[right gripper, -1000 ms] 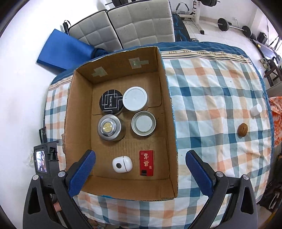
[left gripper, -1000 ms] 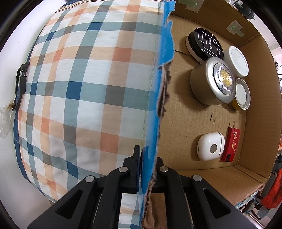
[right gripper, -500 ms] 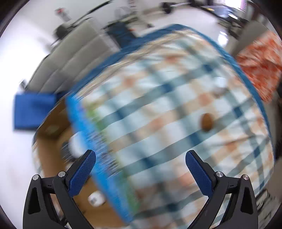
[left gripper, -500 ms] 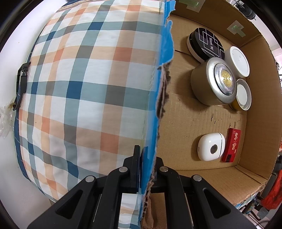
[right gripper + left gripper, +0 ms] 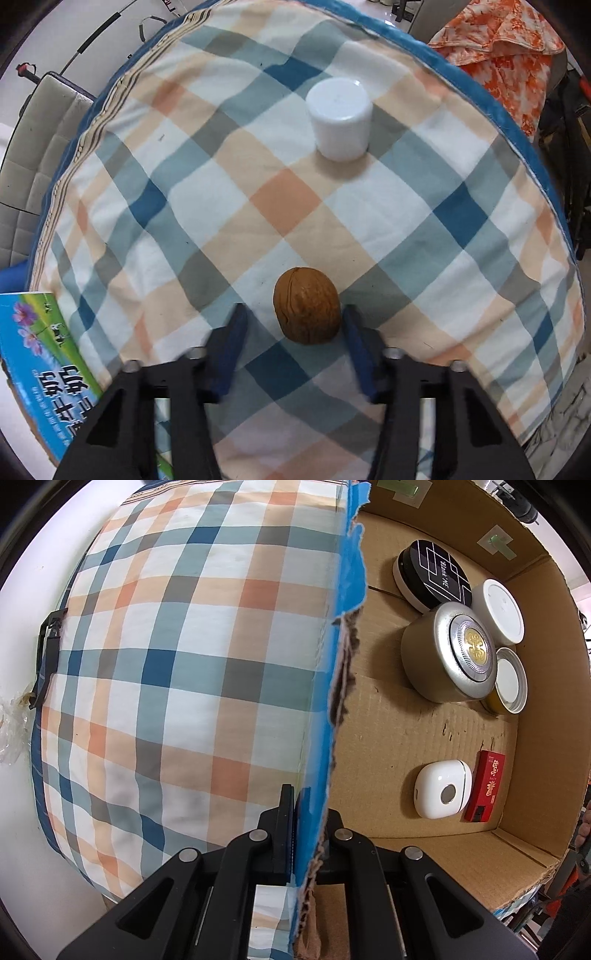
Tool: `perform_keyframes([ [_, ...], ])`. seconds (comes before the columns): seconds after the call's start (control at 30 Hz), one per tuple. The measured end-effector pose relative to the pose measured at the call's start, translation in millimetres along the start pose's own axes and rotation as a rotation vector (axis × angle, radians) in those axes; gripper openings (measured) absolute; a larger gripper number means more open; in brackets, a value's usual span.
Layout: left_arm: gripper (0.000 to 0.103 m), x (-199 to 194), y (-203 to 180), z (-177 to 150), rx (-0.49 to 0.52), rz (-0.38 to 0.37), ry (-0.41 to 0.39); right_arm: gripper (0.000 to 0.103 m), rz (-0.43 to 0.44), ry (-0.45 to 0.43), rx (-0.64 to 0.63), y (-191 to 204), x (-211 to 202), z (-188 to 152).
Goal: Organize rigid objects
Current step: 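Move the right tool out of the box to the brown walnut and grasp it, then carry the walnut over the cardboard box with the right tool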
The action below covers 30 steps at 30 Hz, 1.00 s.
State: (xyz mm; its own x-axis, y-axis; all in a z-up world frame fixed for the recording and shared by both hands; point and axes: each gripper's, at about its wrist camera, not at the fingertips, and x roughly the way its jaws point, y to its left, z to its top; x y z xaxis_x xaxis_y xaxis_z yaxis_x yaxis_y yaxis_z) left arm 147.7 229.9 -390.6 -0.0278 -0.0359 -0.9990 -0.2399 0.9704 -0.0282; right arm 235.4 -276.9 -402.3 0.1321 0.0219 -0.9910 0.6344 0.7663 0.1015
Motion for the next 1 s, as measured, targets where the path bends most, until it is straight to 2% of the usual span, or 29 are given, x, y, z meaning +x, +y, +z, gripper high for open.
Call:
perform_keyframes([
  [0.03,0.004,0,0,0,0.0,0.001,0.0,0.037,-0.012,-0.003,-0.006,0,3,-1],
  [0.07,0.004,-1,1,0,-0.002,0.0,0.0,0.036,-0.021,-0.014,-0.015,1,3,-2],
  [0.2,0.004,-1,1,0,0.001,0.002,0.0,0.036,-0.03,-0.026,-0.076,10,-1,-10],
  [0.33,0.004,-2,1,1,0.002,0.005,0.0,0.036,0.0,-0.048,-0.15,32,-20,-28],
  [0.53,0.004,-4,0,1,0.002,0.009,-0.002,0.036,0.112,-0.115,-0.305,86,-79,-59],
  [0.6,0.004,-4,-1,1,0.003,0.012,-0.003,0.036,0.149,-0.142,-0.375,117,-103,-71],
  [0.73,0.004,-5,-3,1,0.004,0.014,-0.004,0.036,0.166,-0.188,-0.518,170,-145,-92],
  [1.0,0.004,-5,1,0,-0.007,-0.001,-0.003,0.036,0.251,-0.137,-0.696,246,-171,-140],
])
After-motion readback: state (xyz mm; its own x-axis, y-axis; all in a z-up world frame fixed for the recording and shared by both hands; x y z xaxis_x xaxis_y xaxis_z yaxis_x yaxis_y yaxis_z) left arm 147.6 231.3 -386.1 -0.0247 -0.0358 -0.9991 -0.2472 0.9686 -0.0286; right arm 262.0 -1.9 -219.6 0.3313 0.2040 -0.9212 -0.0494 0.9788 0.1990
